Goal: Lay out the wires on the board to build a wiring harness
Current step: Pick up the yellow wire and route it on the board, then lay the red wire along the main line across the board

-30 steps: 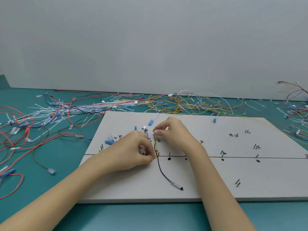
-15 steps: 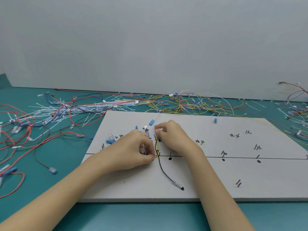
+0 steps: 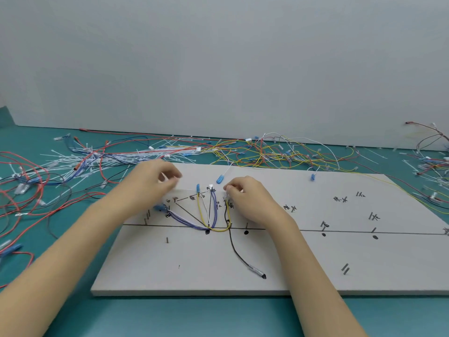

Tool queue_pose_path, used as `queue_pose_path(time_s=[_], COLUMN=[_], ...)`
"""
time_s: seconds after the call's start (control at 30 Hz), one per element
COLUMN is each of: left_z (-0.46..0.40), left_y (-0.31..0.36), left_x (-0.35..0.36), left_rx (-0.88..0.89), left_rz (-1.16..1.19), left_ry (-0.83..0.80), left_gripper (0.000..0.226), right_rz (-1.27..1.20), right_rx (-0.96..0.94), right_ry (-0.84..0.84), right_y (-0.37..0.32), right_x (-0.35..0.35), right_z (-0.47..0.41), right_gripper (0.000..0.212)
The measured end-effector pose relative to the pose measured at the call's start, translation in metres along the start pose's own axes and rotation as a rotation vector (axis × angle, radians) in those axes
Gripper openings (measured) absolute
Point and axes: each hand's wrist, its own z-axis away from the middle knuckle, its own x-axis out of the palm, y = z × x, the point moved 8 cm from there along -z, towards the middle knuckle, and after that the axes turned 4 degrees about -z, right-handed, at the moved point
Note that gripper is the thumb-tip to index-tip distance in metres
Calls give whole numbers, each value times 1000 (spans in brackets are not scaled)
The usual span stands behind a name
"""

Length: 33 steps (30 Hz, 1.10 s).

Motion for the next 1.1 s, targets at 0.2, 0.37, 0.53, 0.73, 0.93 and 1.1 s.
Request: queue_pose_path(time_s=[0.2, 0.37, 0.53, 0.73, 0.93, 1.1], left_z=[-9, -6, -4, -4, 1, 9], left_y=[-110, -131, -124, -93, -42, 10], left_x=[-22, -11, -18, -53, -56, -34], left_rx=[-303, -363, -323, -203, -22, 193], left_rz=[-222, -218, -191, -74, 115, 93], left_ry=[1, -70, 11, 437, 537, 422], left_gripper=[27, 19, 5, 11, 8, 8], right_rz=[1, 3, 0, -71, -228, -549], right_rx=[1, -16, -12, -17, -67, -73], right_ry=[8, 8, 7, 99, 198, 153], right_y=[0, -3, -1, -1, -12, -27], right_x=[-2, -1, -1, -10, -17, -10], right_z=[0, 1, 0, 0, 4, 8], right_gripper=[28, 28, 28, 31, 26, 22])
